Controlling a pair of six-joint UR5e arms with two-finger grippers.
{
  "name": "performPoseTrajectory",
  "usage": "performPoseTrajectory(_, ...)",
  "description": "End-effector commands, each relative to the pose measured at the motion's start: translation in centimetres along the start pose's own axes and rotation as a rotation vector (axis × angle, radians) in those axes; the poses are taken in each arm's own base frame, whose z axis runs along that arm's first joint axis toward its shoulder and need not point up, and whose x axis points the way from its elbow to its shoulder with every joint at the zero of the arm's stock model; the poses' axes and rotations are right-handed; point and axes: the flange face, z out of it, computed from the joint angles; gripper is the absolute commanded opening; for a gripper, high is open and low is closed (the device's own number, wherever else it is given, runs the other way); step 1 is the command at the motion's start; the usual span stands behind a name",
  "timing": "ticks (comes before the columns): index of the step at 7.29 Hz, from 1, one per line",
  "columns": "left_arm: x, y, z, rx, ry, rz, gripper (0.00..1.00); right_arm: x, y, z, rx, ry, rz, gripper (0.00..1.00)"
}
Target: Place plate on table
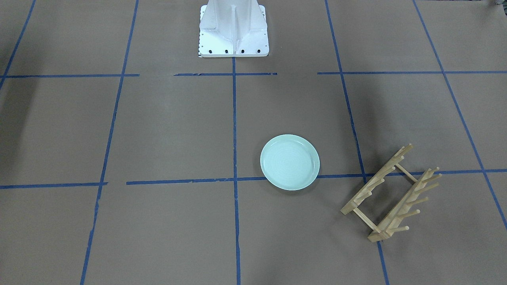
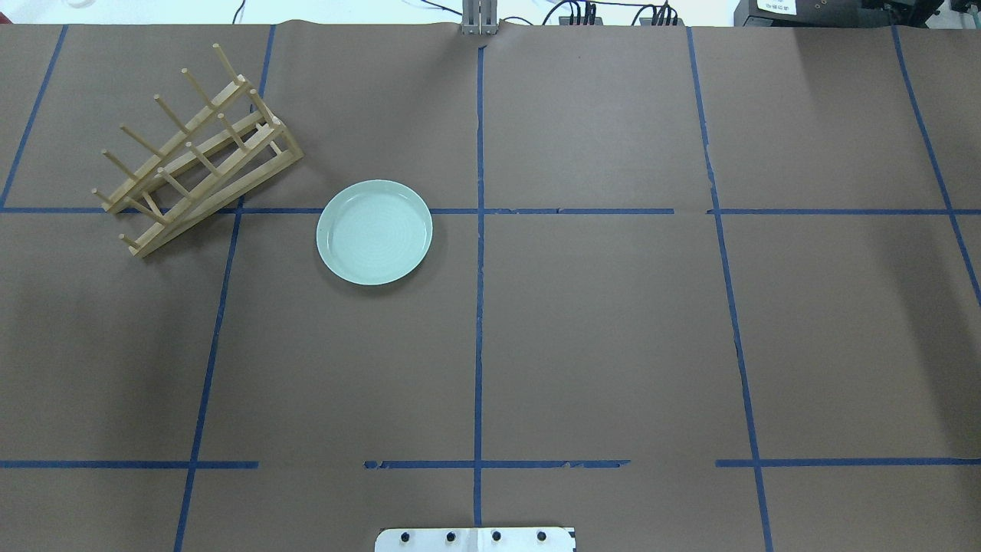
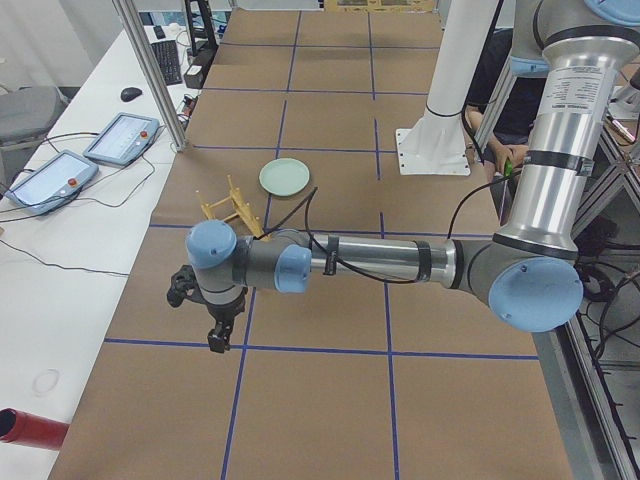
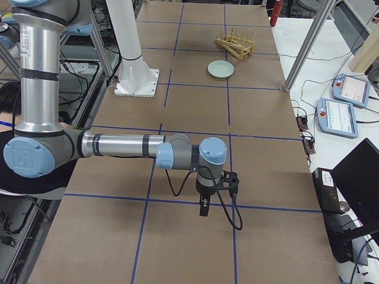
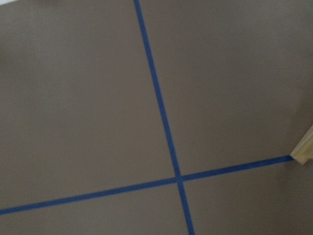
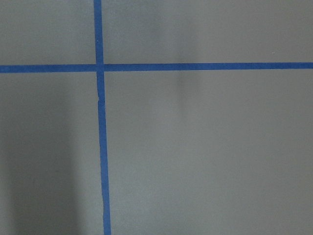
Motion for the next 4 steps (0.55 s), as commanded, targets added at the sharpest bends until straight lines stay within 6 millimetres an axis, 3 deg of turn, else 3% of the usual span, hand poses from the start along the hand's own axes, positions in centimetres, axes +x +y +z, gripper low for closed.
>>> performPoseTrajectory(1, -3.0, 4.7, 2.9, -0.066, 0.001, -0.082, 1.00, 0.0, 0.0, 0.0, 0.000, 0.000, -0.001, 1.00)
performPoseTrajectory(2, -2.7, 6.4, 2.6, -0.067, 0.006, -0.086, 1.00, 0.0, 0.0, 0.0, 0.000, 0.000, -0.001, 1.00)
performPoseTrajectory(3, -0.9, 8.5, 0.9, -0.077, 0.010, -0.095, 1.00, 0.0, 0.0, 0.0, 0.000, 0.000, 0.001, 1.00)
performPoseTrajectory(4, 1.0, 9.2, -1.2, -0.106, 0.012, -0.120, 1.00, 0.0, 0.0, 0.0, 0.000, 0.000, 0.001, 1.00)
